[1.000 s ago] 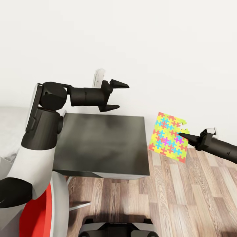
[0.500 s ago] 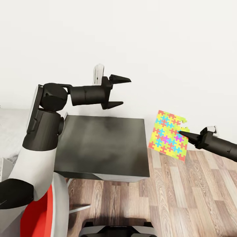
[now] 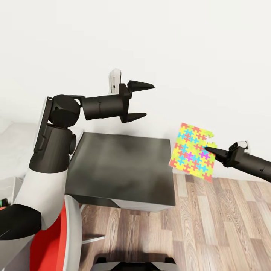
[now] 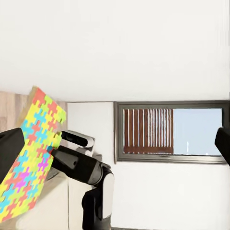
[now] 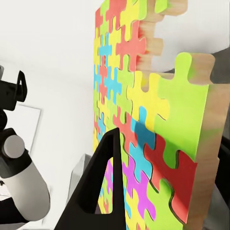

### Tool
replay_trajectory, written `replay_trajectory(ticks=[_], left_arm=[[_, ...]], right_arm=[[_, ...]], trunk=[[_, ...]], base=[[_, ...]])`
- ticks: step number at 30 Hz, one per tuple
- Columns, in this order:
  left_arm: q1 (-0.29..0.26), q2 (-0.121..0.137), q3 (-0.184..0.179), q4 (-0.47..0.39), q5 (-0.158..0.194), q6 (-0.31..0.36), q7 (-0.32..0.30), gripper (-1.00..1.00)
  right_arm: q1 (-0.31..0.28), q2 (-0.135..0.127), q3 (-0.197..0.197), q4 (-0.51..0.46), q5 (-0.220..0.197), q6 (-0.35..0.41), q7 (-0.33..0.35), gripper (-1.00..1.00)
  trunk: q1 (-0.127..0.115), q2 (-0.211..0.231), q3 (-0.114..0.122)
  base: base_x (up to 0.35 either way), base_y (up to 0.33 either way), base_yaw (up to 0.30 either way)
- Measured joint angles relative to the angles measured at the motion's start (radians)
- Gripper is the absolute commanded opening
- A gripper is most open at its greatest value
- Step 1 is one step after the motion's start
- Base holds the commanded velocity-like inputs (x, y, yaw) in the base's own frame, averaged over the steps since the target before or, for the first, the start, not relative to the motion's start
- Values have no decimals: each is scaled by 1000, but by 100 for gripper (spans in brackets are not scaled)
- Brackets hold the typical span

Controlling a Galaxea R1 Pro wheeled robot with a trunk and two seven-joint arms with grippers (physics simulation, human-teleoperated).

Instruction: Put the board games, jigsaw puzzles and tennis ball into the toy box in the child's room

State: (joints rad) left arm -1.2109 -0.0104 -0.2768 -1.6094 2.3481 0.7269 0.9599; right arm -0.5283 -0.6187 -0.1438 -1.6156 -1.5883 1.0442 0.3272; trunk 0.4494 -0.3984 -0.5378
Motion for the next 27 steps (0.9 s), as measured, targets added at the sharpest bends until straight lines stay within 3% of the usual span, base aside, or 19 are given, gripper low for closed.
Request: replay_trajectory(ticks=[20,27], left_arm=[[2,-3,-1,0,0,-1,-6,100],[2,-2,-1,0,0,-1,-6,100]], right_arm=[[2,10,36,0,-2,0,0,-100],[-2,12,38,0,-2,0,0,-100]], trunk=[[0,0,17],[0,0,18]], base=[[0,0,100],[0,0,204]])
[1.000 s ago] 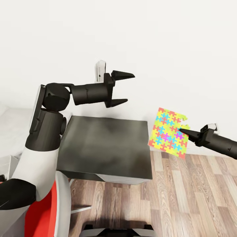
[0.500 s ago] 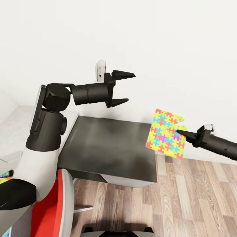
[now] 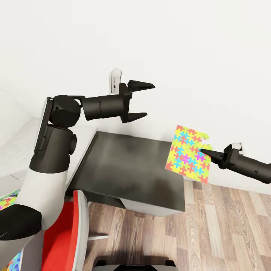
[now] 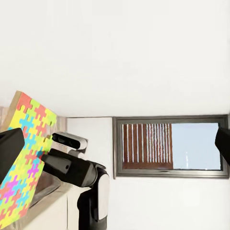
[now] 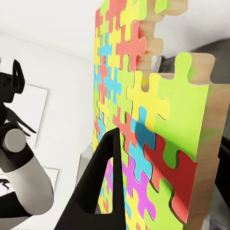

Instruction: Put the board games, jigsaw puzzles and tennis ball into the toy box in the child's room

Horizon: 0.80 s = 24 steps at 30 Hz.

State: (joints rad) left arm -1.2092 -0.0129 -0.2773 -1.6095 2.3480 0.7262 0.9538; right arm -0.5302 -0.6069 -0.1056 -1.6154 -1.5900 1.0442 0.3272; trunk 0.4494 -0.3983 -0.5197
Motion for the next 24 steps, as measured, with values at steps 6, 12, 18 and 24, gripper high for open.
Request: replay_trajectory(ticks=[6,12,18,24], left_arm=[[0,0,0,0,0,0,0,100],[0,1,3,0,0,1,-2,100],[-8,7,20,0,0,0,-1,100],[-10,13,79,2,0,1,1,100]], right_arm=[[-5,0,1,0,1,0,0,-100],[-15,-1,2,0,0,0,0,-100],[-44,-8,2,0,-36,0,0,-100],[-82,-18,3,0,-118,0,-7,-100]], trunk=[[0,0,0],[0,0,0],[0,0,0],[0,0,0]], base=[[0,0,262],[0,0,281],[0,0,288],[0,0,291]])
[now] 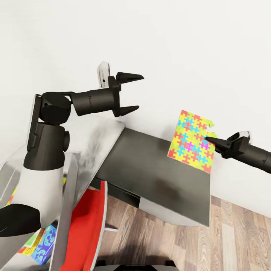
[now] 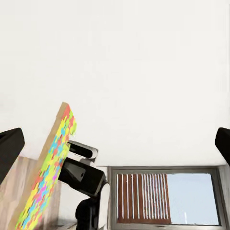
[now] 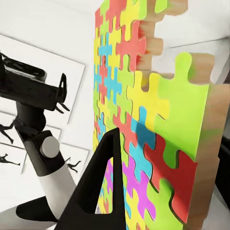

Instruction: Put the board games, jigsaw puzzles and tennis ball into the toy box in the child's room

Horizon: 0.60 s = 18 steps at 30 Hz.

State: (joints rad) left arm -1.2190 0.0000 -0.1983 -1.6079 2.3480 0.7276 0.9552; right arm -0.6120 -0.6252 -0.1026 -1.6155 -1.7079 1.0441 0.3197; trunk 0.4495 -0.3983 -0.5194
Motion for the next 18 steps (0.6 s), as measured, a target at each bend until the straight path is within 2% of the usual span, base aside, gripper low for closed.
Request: replay_trajectory(ticks=[5,6,9,10,13,14,16,18], left_arm=[[-30,2,62,9,0,-1,10,100],[-30,2,62,9,0,-1,10,100],[-72,2,79,23,0,-2,17,100],[-72,2,79,23,0,-2,17,100],[-100,0,88,30,0,-4,20,100],[-101,0,88,30,0,-4,20,100],[-113,1,92,31,0,-2,20,100],[-118,2,93,30,0,-1,20,100]], right_arm=[[-65,-27,8,0,-103,0,-59,-100],[-65,-27,8,0,-100,0,-60,-100],[-102,-40,11,0,-170,0,-98,-100],[-102,-40,11,0,-166,0,-99,-100],[-133,-54,13,0,-227,0,-133,-100],[-133,-54,13,0,-225,0,-134,-100],[-148,-63,13,0,-251,0,-150,-100],[-155,-66,13,0,-259,0,-156,-100]], trunk=[[0,0,0],[0,0,0],[0,0,0],[0,0,0],[0,0,0],[0,0,0],[0,0,0],[0,0,0]], base=[[0,0,293],[0,0,293],[0,0,293],[0,0,292],[0,0,290],[0,0,269],[0,0,211],[0,0,169]])
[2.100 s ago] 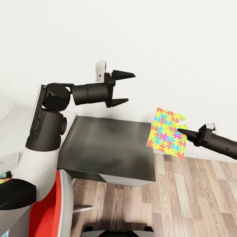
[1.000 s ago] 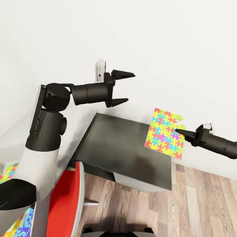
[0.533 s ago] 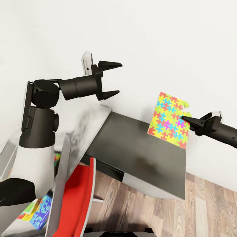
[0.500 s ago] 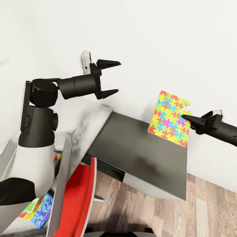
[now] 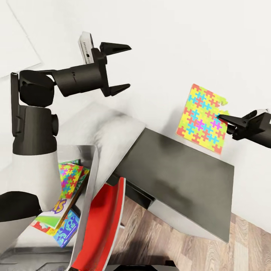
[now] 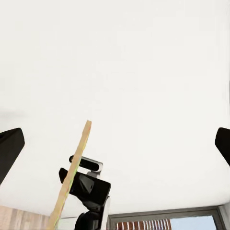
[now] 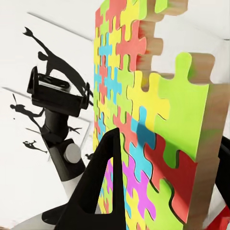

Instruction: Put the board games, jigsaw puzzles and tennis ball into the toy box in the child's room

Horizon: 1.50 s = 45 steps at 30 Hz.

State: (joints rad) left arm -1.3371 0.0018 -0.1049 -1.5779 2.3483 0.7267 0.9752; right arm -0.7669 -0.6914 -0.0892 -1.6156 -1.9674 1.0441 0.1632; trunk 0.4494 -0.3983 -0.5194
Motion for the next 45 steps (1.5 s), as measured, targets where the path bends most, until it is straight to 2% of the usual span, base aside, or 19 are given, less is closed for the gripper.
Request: replay_trajectory(ticks=[4,14,31,38,42,45], left_arm=[[-11,7,5,-13,0,2,0,100],[-20,37,6,-25,0,4,-2,100],[-22,43,5,-29,0,4,-1,100],[-23,42,5,-29,0,4,-2,100],[-23,43,6,-29,0,4,-2,100],[-24,44,6,-29,0,4,-1,100]], right_arm=[[-38,-7,8,0,-24,0,-15,-100],[-84,-9,59,0,-34,0,-24,-100],[-94,-1,85,0,-38,0,-26,-100],[-99,2,89,0,-39,0,-27,-100],[-117,3,96,0,-38,1,-29,-100],[-149,5,121,0,-39,2,-51,-100]], trunk=[[0,0,0],[0,0,0],[0,0,0],[0,0,0],[0,0,0],[0,0,0]], base=[[0,0,92],[-2,-1,33],[-71,-60,6],[-11,-10,143],[-4,-4,235],[-2,-2,263]])
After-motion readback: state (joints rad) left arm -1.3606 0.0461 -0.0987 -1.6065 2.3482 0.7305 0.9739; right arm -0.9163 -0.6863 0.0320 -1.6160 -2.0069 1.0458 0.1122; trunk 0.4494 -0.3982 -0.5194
